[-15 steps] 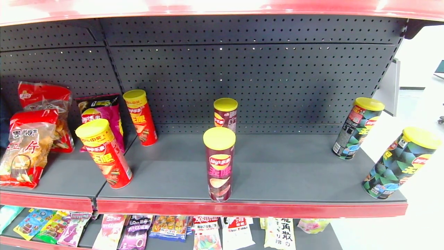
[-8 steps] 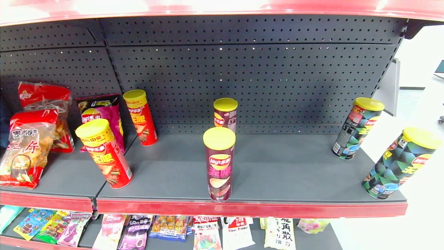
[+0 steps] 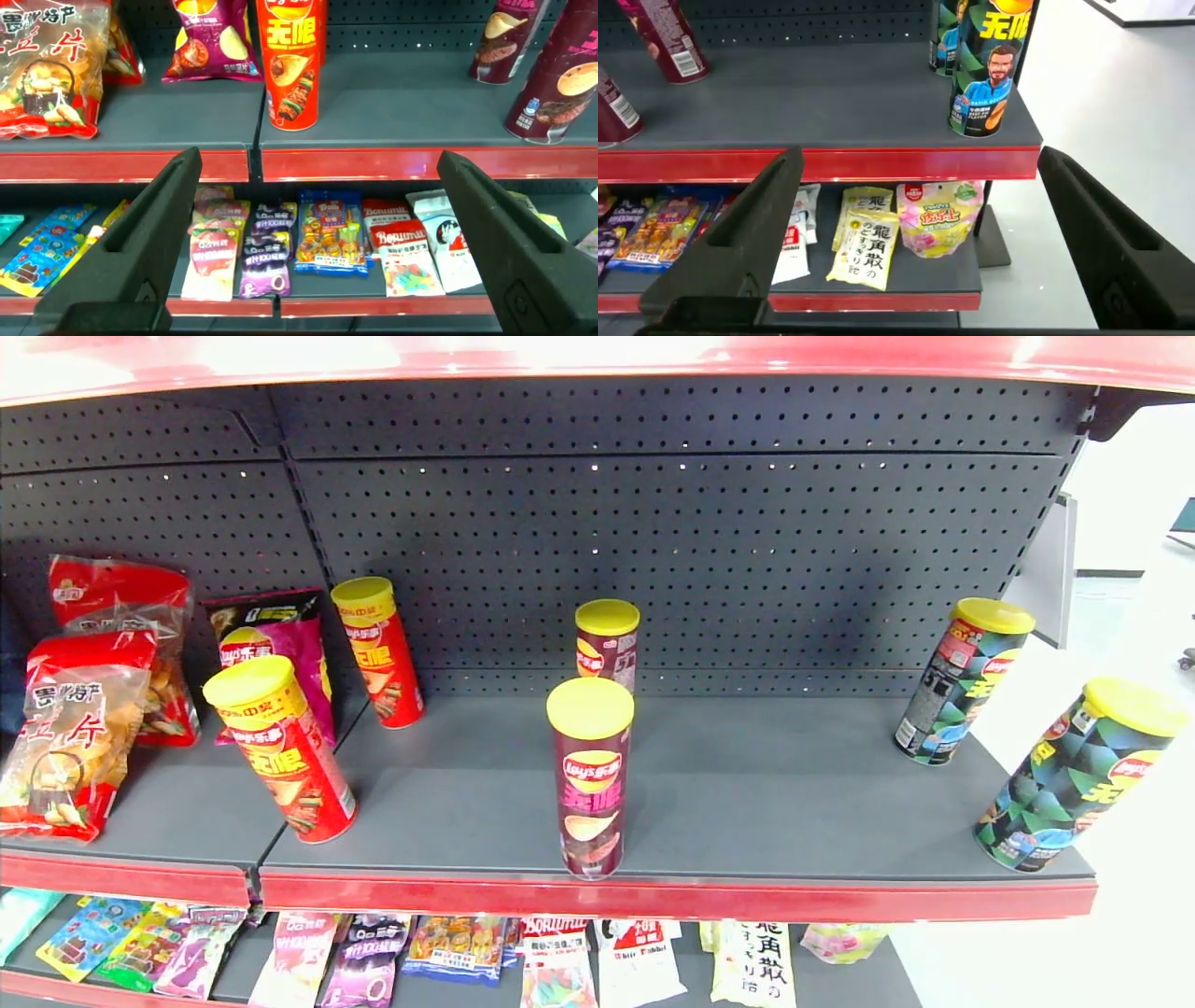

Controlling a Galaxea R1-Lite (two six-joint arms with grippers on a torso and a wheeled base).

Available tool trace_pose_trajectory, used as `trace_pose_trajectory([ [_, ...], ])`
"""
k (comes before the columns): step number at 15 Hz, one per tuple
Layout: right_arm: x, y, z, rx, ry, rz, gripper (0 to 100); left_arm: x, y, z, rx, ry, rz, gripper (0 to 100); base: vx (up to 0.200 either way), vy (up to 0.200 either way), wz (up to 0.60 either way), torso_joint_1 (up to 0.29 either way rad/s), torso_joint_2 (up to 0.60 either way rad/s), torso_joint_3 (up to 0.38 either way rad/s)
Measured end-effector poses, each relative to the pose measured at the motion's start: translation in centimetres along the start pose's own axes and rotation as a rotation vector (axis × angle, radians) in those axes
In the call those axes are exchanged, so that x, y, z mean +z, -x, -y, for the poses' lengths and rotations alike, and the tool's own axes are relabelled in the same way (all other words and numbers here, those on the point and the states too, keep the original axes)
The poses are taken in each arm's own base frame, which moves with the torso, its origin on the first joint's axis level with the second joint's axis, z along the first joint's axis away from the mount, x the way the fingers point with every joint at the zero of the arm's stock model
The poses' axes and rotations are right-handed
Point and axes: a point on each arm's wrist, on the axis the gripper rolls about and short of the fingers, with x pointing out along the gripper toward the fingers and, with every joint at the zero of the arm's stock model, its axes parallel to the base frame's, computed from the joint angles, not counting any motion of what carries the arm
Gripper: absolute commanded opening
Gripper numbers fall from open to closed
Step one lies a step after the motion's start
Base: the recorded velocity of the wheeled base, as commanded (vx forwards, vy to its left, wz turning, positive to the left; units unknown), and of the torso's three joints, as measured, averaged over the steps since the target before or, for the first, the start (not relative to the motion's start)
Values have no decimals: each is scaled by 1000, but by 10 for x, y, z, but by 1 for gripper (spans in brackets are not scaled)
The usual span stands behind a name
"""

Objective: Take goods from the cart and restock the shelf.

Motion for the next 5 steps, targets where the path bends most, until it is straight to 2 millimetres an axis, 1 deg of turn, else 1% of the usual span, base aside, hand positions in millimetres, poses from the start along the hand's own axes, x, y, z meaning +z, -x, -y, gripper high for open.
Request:
trace_pose_trajectory([
  [5, 0, 0, 0, 0, 1, 0, 100, 0, 0, 0, 0, 0, 0, 100, 0, 0, 0, 0, 0, 0],
])
